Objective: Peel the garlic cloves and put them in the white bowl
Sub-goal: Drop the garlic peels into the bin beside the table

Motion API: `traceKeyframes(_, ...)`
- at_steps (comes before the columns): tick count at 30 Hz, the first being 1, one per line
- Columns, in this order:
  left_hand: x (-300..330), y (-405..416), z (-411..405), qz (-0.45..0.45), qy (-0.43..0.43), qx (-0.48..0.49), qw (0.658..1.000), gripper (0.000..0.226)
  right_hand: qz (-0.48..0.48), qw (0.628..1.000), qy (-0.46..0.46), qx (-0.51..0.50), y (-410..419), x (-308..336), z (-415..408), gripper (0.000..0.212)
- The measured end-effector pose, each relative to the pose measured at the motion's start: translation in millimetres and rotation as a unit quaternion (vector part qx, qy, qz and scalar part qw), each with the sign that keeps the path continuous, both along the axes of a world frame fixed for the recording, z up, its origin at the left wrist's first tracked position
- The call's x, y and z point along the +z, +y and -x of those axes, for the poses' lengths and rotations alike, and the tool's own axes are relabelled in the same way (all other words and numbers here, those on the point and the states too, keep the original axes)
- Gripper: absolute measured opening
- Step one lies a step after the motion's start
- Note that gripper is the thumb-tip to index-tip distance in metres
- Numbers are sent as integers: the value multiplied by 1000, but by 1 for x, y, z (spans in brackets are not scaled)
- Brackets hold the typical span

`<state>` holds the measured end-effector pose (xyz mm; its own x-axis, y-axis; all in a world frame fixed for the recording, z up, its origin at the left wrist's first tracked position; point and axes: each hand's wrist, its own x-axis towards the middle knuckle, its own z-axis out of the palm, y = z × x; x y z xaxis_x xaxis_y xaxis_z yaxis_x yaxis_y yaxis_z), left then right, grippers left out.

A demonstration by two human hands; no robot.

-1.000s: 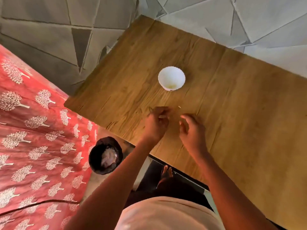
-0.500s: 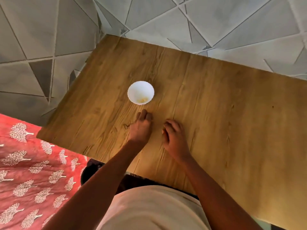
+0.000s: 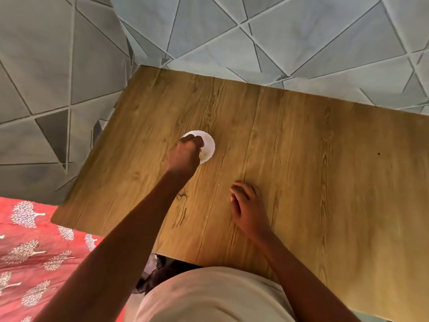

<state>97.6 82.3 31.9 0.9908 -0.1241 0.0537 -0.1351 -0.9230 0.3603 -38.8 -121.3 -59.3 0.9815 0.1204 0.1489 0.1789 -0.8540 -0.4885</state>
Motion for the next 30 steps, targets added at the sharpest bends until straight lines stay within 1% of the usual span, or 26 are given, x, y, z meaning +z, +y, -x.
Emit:
traceKeyframes(2,-3,-1,-2,-42,40,-6,998,32,2,1000,2,1,0,0,0,32)
traceKeyframes(4,-3,-1,0,-43,36,0,998,34,0,1000,2,6,0,0,0,33)
traceKeyframes(6,0,-4,7,-13,-18,10,1000,33,-3,1000,1,8,0,1,0,34)
traceKeyframes(9,-5,-11,28,46,-128,7,991,25,0,1000,1,7,1,3,0,34)
traceKeyframes(11,-16,-16,46,90,-148,-21,985,20,4,1000,3,10,1,4,0,35)
traceKeyframes(13,-32,-24,65,126,-131,-44,982,19,1,1000,3,12,0,3,-1,35)
traceKeyframes(15,-49,-29,79,153,-91,-41,983,19,-5,1000,4,12,-1,1,-1,35)
traceKeyframes(18,-66,-33,91,210,-29,26,977,20,-16,1000,5,15,-2,1,-1,34)
traceKeyframes(21,-69,-33,93,249,-8,58,967,17,-17,1000,7,18,-2,2,-1,34)
traceKeyframes(24,-67,-35,91,255,1,59,965,13,-23,999,10,20,-2,3,-1,33)
traceKeyframes(26,-68,-35,89,241,0,53,969,11,-27,999,10,21,-2,3,-1,33)
traceKeyframes(30,-67,-36,87,138,-29,-11,990,3,-28,999,10,22,-3,4,-1,32)
